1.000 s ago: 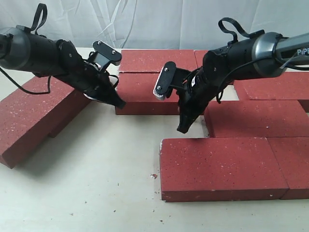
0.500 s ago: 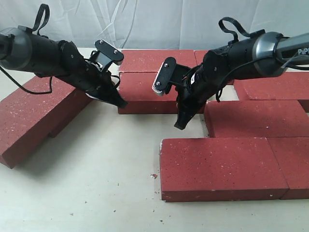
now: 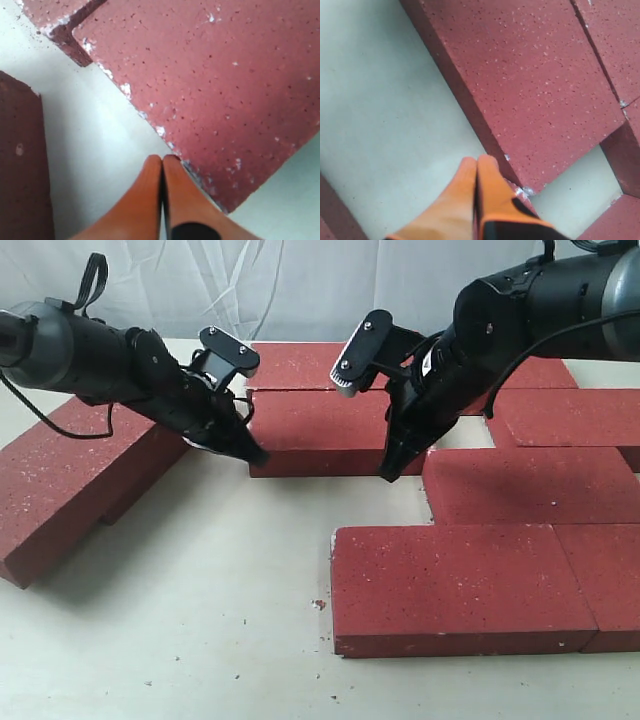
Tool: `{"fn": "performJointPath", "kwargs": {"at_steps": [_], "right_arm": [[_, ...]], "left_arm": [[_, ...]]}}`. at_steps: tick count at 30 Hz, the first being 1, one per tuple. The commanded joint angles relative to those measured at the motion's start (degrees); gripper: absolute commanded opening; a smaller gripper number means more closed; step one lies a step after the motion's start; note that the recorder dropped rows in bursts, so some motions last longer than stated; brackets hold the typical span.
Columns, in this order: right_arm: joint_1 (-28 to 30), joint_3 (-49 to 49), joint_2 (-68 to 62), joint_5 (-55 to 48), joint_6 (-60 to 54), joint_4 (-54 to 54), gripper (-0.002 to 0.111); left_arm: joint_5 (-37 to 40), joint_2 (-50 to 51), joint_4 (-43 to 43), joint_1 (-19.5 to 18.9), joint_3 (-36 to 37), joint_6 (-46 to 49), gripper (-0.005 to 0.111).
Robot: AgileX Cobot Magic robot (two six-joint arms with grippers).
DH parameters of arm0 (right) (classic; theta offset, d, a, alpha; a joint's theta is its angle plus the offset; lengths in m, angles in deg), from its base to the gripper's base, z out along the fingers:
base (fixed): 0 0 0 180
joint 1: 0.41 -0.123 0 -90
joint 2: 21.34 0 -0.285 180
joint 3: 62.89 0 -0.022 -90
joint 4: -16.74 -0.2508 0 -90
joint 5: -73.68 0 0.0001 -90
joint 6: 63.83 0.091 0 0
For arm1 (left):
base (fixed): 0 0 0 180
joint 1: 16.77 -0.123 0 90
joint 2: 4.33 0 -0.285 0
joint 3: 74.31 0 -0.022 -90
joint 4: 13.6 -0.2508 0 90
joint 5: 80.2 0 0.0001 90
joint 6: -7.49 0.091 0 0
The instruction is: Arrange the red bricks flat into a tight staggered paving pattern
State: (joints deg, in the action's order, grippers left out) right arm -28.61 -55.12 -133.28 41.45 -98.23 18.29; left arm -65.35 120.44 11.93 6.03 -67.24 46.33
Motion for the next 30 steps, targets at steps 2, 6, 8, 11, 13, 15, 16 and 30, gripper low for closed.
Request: {"fn": "performJointPath", "kwargs": {"at_steps": [2, 6, 8, 11, 13, 15, 16, 30], "right_arm": [[0.2, 0.0, 0.6, -0.1, 1.1, 1.7, -0.001], [0.2, 0.0, 0.6, -0.1, 1.1, 2.1, -0.001], [0.2, 0.0, 0.6, -0.1, 2.0, 3.2, -0.001], [0.6, 0.0, 0.6, -0.1, 5.0, 5.9, -0.001], [1.6, 0.0, 0.6, 0.1, 5.1, 5.9, -0.001], [2.9, 0.0, 0.6, 0.1, 5.2, 5.3, -0.001], [3.7, 0.0, 0.6, 0.1, 5.9, 5.3, -0.001], [14.0, 0.1, 0.6, 2.9, 7.7, -2.2, -0.001]], "left_arm": [[-3.1, 1.6, 1.0, 0.7, -0.2, -0.3, 0.0], [-3.3, 1.6, 1.0, 2.6, -0.2, -0.3, 0.0], [-3.8, 1.6, 1.0, 3.6, -0.2, -0.1, 0.0], [-4.6, 1.6, 1.0, 4.5, -0.2, -0.1, 0.0], [-4.9, 1.6, 1.0, 4.7, -0.2, -0.1, 0.0], [-5.6, 1.6, 1.0, 4.7, -0.2, -0.1, 0.0], [-6.0, 1.6, 1.0, 4.7, -0.2, -0.1, 0.0], [-8.1, 1.6, 3.1, 4.7, -1.1, -0.1, 0.0]]}}
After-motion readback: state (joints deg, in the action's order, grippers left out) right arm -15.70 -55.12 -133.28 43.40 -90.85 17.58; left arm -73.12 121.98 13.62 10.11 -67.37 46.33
